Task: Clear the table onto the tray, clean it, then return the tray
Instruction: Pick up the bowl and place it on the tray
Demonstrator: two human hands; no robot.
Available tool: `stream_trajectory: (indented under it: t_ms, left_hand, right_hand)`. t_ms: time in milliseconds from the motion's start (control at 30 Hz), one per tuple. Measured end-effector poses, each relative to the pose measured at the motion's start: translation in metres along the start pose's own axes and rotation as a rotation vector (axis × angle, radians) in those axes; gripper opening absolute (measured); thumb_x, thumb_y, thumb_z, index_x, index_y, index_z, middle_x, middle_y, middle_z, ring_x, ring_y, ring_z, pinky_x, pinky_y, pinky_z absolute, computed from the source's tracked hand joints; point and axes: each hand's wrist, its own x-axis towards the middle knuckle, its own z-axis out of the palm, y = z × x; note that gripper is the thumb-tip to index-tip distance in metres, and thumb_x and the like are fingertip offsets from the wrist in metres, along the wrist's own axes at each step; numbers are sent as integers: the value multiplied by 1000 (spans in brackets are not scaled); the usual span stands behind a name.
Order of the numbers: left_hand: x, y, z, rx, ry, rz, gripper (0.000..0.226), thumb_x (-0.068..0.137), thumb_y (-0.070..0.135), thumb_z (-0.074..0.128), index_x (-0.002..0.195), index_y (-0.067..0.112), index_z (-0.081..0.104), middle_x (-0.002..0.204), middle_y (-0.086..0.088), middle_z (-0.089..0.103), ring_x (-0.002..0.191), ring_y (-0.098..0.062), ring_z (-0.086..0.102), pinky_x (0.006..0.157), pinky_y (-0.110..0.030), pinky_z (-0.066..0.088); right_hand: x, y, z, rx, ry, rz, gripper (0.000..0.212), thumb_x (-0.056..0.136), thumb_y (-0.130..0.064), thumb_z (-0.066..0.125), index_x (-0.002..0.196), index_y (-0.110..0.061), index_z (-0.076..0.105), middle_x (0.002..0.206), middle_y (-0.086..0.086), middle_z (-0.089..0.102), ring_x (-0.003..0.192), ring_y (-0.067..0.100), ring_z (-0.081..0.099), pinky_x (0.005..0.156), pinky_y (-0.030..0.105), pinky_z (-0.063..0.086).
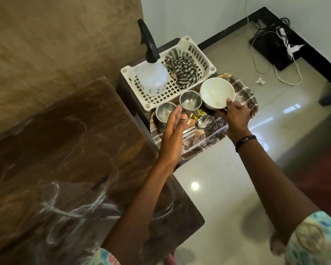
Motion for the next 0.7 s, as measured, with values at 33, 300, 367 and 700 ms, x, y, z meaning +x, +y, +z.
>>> stream_trajectory:
  t_ms: [33, 300, 367, 700]
  left_hand:
    - [0, 0, -1, 2, 3, 0, 43, 99, 30, 41, 142, 25, 37, 148, 7, 39, 118, 8, 46, 97, -15, 40]
    - [-4, -1, -4, -9, 4, -12, 44, 99, 30, 41, 142, 24, 38, 148, 7, 40, 131, -6, 41, 99, -15, 39]
    - [-6, -1, -5, -14, 9, -7, 43, 99, 29, 41, 142, 24, 39, 147, 6, 41, 130, -4, 41, 100, -17, 40]
    - [-24, 7, -25, -3, 29, 52, 39, 99, 22, 44, 138, 20, 43, 143, 7, 47, 129, -3, 45, 104, -21, 42]
  right_hand:
    - [1, 2, 1, -5, 4, -1, 29, 98, -12, 51, 108, 14, 60, 125, 16, 57, 113, 31, 60, 86, 36, 56]
    - [9, 5, 6, -1, 49, 6, 25, 95, -13, 58, 100, 11, 62, 120, 20, 61, 109, 31, 63, 81, 37, 58]
    - [8, 5, 7, -1, 64, 2, 22, 94, -12, 58, 98, 9, 63, 119, 21, 62, 107, 30, 63, 72, 31, 60]
    - [-20, -5, 0, -446, 278, -310, 34, 99, -33, 49, 118, -9, 64, 116, 7, 66, 99, 13, 55, 88, 28, 47]
